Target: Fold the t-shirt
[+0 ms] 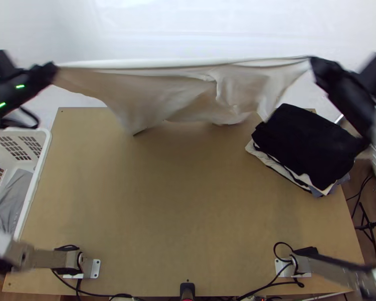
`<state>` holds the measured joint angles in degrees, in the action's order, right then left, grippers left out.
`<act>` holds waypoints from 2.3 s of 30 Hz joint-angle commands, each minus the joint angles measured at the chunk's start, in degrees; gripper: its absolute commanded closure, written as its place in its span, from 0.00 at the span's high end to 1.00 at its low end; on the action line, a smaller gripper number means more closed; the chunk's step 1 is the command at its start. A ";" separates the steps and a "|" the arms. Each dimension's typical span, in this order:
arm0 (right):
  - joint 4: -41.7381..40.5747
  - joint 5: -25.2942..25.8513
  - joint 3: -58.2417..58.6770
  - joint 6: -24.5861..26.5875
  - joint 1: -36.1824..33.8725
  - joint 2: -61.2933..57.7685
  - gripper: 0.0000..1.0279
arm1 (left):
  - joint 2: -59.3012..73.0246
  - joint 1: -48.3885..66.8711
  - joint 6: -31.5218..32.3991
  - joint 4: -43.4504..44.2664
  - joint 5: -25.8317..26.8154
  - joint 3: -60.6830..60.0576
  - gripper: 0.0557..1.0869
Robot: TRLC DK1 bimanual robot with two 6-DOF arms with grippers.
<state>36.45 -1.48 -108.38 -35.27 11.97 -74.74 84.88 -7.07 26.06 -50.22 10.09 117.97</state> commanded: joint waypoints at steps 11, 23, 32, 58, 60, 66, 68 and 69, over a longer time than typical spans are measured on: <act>13.91 -7.23 2.56 -1.74 4.29 37.03 0.03 | -36.98 -1.45 7.07 10.23 1.95 -12.50 0.03; 12.07 -7.05 5.46 -0.42 7.11 37.03 0.03 | -37.33 -3.12 6.89 11.02 1.95 -16.90 0.03; 1.87 -7.23 33.23 -1.21 7.90 32.55 0.03 | -40.15 -3.12 2.41 16.64 1.95 -41.51 0.03; -20.01 -6.35 7.13 -1.74 -2.12 -11.39 0.03 | 1.16 0.13 0.74 31.94 -1.12 -17.25 0.03; -19.84 -6.43 2.21 -1.65 -2.65 -11.48 0.03 | 2.48 0.22 1.71 28.51 -1.39 -9.08 0.04; -18.25 -9.34 -6.23 -5.87 -4.94 -5.77 0.03 | 0.72 0.13 3.91 24.82 -2.88 5.07 0.03; -16.85 -11.36 -6.14 -8.24 -5.11 -1.64 0.03 | -2.35 0.04 4.08 25.08 -3.67 5.51 0.03; -15.44 -12.24 -5.97 -9.47 -5.11 0.74 0.03 | -4.11 -0.05 4.61 25.08 -4.20 5.51 0.03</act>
<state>17.80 -10.02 -108.27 -39.55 8.62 -81.06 84.09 -6.96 28.73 -22.94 8.16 113.30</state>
